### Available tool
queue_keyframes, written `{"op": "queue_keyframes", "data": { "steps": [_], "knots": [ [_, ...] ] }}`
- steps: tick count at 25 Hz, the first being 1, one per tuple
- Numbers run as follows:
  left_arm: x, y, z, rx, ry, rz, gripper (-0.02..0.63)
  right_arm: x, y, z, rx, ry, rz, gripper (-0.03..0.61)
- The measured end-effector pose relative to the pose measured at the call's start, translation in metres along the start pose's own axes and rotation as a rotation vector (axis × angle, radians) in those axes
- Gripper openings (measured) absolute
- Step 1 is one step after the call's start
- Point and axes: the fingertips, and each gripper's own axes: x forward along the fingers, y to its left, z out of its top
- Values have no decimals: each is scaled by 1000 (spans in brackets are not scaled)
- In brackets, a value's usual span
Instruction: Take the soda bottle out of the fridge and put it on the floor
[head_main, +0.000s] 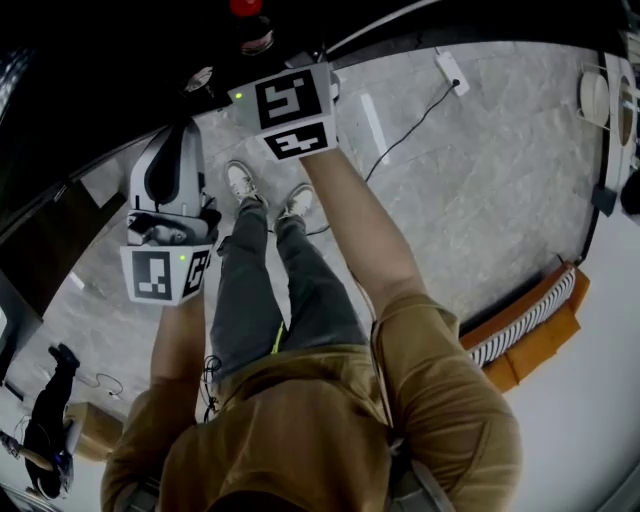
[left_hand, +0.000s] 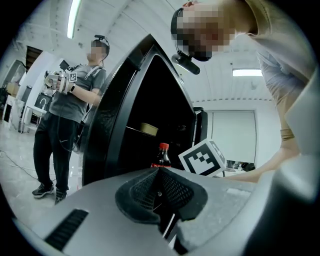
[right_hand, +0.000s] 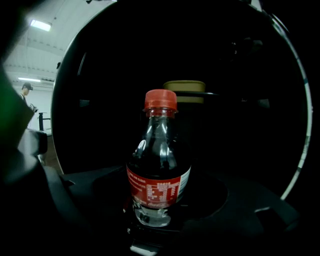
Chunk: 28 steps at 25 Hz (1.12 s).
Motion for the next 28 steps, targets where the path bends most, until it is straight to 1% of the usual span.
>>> {"op": "queue_keyframes", "data": {
  "steps": [6, 11, 16, 19, 23, 28],
  "knots": [
    [3, -29, 15, 34, -9, -44, 2, -57, -22, 11, -1, -20, -45, 299],
    [-2, -52, 17, 57, -5, -52, 2, -107, -41, 13, 8, -39, -76, 299],
    [-9, -72, 15, 81, -4, -49, 2, -156, -46, 8, -6, -61, -83, 299],
    [-12, -84, 6, 89, 1, -65, 2, -178, -46, -9, 13, -52, -96, 299],
    [-10, -94, -28, 92, 30, -108, 2, -191, -43, -43, 34, -34, -126, 299],
    [13, -103, -67, 98, 66, -163, 2, -203, -65, -89, 62, -5, -180, 299]
  ]
}}
